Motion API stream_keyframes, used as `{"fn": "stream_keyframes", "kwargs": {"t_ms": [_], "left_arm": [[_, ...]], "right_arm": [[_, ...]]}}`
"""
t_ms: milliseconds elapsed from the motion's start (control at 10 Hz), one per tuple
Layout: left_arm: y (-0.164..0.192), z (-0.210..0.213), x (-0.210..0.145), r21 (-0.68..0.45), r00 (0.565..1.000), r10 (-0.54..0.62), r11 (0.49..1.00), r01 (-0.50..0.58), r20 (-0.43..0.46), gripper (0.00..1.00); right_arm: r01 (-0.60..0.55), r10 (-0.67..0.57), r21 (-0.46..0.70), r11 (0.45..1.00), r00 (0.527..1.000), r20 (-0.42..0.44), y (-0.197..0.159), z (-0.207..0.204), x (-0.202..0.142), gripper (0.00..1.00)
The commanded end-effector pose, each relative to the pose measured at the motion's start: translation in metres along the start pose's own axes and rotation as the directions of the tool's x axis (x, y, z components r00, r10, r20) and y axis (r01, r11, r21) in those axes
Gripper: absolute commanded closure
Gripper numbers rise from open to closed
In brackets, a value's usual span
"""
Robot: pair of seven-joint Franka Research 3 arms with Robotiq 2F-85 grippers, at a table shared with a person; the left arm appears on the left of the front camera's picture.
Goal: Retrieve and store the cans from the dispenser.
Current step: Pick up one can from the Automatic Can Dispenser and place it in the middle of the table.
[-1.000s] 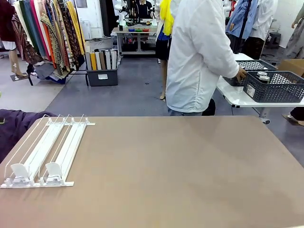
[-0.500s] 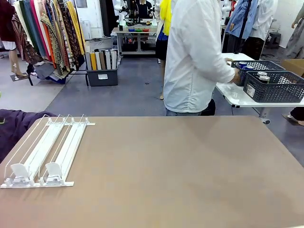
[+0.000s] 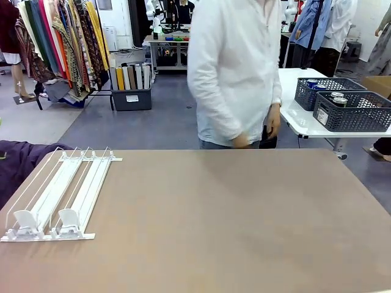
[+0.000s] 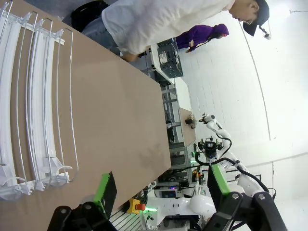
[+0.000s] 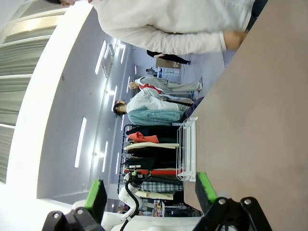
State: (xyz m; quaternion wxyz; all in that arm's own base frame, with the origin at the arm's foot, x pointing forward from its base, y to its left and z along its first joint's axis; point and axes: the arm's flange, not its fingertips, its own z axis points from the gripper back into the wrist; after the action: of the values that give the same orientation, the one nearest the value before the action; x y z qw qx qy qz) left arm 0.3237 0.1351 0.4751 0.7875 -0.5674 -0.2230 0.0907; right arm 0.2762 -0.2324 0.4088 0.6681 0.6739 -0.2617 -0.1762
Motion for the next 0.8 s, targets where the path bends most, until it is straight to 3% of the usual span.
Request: {"fn": "stream_keyframes", "kwargs": {"t_ms": [0,700], "left_arm": [[-0.0027,-0.0013,0.0001,-0.02,1.0,0.006,1.0,-0.005,0.013,0.0],[-0.0027,-0.0013,0.0001,-0.02,1.0,0.006,1.0,-0.005,0.013,0.0]], "right_arm": [[0.005,-0.005,-0.002,1.0,1.0,-0.012,0.0044,0.0012,-0.0012,0.0],[0.005,-0.005,-0.002,1.0,1.0,-0.012,0.0044,0.0012,-0.0012,0.0]]}}
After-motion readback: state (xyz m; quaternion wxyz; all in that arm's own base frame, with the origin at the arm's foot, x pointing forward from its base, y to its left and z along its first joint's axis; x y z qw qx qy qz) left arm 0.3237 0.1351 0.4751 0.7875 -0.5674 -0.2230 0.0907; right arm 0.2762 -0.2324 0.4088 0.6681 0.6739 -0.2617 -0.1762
